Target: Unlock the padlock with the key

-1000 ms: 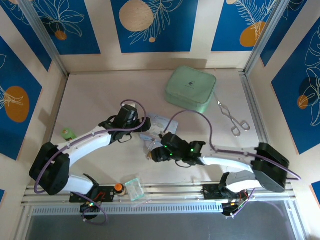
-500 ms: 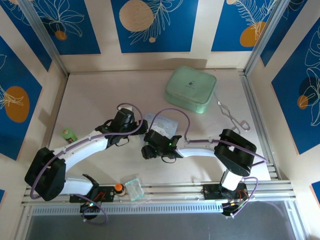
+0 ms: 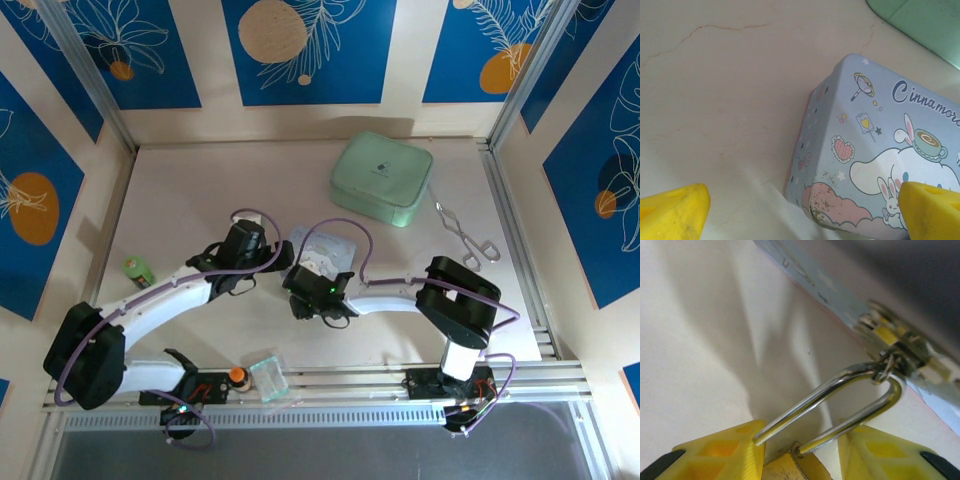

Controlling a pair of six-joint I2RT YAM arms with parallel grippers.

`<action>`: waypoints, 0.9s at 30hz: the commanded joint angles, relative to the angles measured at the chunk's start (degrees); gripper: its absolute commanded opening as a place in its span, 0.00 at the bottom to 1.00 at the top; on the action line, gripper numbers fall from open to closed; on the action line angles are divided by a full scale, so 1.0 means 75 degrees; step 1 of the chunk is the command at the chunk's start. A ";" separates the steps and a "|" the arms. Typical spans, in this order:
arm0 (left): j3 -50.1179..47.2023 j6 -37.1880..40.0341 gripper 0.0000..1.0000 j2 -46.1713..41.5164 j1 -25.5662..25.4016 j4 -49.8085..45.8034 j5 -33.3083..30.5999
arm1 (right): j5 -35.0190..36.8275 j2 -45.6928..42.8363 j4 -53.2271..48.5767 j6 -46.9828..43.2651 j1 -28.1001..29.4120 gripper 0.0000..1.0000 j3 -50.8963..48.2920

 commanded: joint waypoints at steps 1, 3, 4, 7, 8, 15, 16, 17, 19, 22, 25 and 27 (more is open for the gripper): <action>0.0017 0.0002 0.96 -0.0178 0.0048 -0.0027 -0.0066 | -0.0127 0.0010 -0.0263 0.0325 0.0146 0.39 -0.0224; 0.0031 -0.0001 0.96 -0.0166 0.0041 -0.0030 -0.0048 | -0.0153 -0.0083 -0.0375 0.0407 0.0161 0.37 -0.0318; 0.0028 0.0007 0.96 -0.0175 0.0047 -0.0025 -0.0052 | -0.0154 -0.0135 -0.0442 0.0437 0.0168 0.36 -0.0373; 0.0089 0.0103 0.96 -0.0175 0.0048 -0.0084 -0.0082 | -0.0108 -0.0372 -0.0488 0.0545 0.0158 0.34 -0.0602; 0.0130 0.0146 0.96 -0.0175 0.0041 -0.0154 -0.0117 | -0.0083 -0.0473 -0.0498 0.0574 0.0167 0.33 -0.0679; 0.0368 0.0403 0.96 -0.0219 0.0035 -0.0348 -0.0134 | -0.0037 -0.1021 -0.0426 0.0655 0.0131 0.32 -0.1243; 0.0379 0.0465 0.96 -0.0211 0.0029 -0.0327 -0.0060 | -0.0005 -0.1091 -0.0482 0.0667 0.0112 0.32 -0.1293; 0.0391 0.0530 0.96 -0.0198 0.0019 -0.0323 -0.0006 | 0.0000 -0.1134 -0.0532 0.0650 0.0089 0.33 -0.1331; 0.0403 0.0674 0.97 -0.0177 -0.0028 -0.0292 0.0095 | 0.0084 -0.1250 -0.0735 0.0683 0.0054 0.35 -0.1403; 0.0368 0.0678 0.97 -0.0201 -0.0044 -0.0281 0.0090 | 0.0550 -0.1322 -0.1400 0.0763 0.0168 0.45 -0.1295; 0.0328 0.0637 0.97 -0.0214 -0.0047 -0.0273 0.0122 | 0.0713 -0.1318 -0.1809 0.0785 0.0215 0.51 -0.1205; 0.0280 0.0583 0.97 -0.0205 -0.0046 -0.0222 0.0166 | 0.0577 -0.1371 -0.1725 0.0827 0.0217 0.53 -0.1279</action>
